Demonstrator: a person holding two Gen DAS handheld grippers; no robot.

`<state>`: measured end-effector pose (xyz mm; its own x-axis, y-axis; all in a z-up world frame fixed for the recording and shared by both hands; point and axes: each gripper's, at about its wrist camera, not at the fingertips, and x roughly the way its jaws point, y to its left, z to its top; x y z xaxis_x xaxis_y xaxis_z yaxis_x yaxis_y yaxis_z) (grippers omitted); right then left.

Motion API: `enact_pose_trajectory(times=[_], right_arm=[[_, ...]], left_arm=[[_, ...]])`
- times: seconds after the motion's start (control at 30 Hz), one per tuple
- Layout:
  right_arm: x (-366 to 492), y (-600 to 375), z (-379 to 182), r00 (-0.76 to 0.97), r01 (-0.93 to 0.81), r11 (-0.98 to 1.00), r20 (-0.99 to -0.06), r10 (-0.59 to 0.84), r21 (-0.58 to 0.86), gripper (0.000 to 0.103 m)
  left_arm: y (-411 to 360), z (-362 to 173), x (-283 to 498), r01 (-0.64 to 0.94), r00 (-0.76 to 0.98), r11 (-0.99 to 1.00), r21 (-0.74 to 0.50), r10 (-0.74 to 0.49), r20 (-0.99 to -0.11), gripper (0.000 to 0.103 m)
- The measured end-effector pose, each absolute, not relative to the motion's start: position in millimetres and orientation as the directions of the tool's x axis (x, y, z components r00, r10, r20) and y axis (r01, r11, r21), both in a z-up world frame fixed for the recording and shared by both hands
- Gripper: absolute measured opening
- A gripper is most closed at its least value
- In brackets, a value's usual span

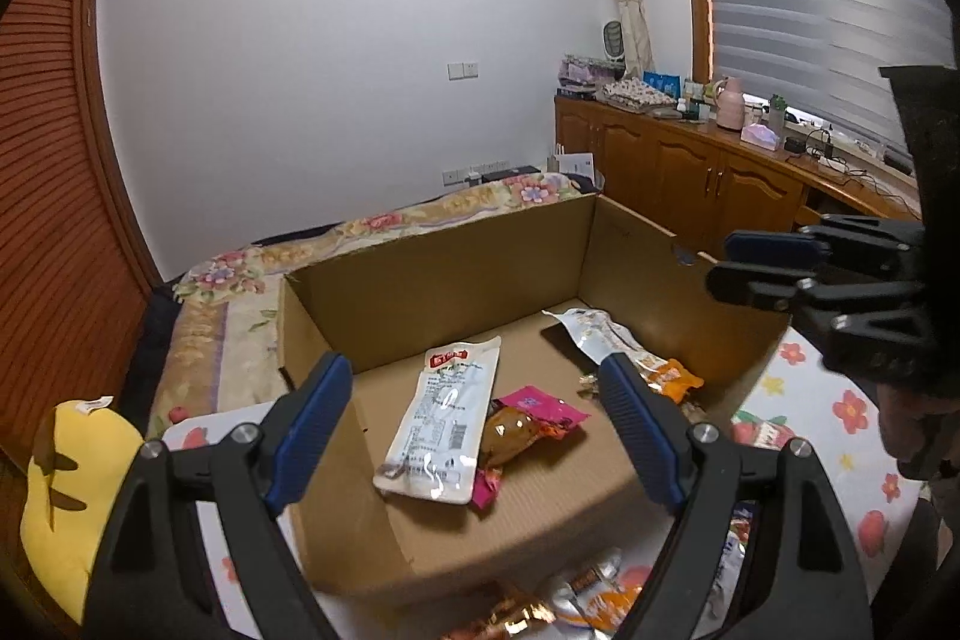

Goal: Organize snacks
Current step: 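Withdraw both tools from the box toward the remaining snacks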

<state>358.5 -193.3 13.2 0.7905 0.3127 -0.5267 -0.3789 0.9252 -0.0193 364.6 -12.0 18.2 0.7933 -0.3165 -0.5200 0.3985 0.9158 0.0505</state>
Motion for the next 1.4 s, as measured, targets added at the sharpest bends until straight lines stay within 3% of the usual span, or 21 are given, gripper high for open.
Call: enact_pose_trajectory(times=[0.13,0.53,1.2,1.4], right_arm=[[320,-204,26,0.798,-0.388,0.922,-0.499,0.337,0.002,0.041],[257,-224,14,0.802,-0.360,0.933,-0.512,0.306,-0.007,0.046],[273,-265,-104,0.663,-0.260,0.963,-0.712,0.232,0.071,0.048],[285,-266,-116,0.634,-0.267,0.959,-0.733,0.246,0.092,0.056]], left_arm=[[-8,24,335,0.397,0.803,0.916,0.065,-0.312,-0.507,0.085],[-9,10,277,0.404,0.789,0.914,0.049,-0.321,-0.524,0.085],[29,-99,246,0.340,0.681,0.940,-0.018,-0.259,-0.685,0.085],[36,-111,246,0.320,0.670,0.946,-0.041,-0.257,-0.696,0.085]])
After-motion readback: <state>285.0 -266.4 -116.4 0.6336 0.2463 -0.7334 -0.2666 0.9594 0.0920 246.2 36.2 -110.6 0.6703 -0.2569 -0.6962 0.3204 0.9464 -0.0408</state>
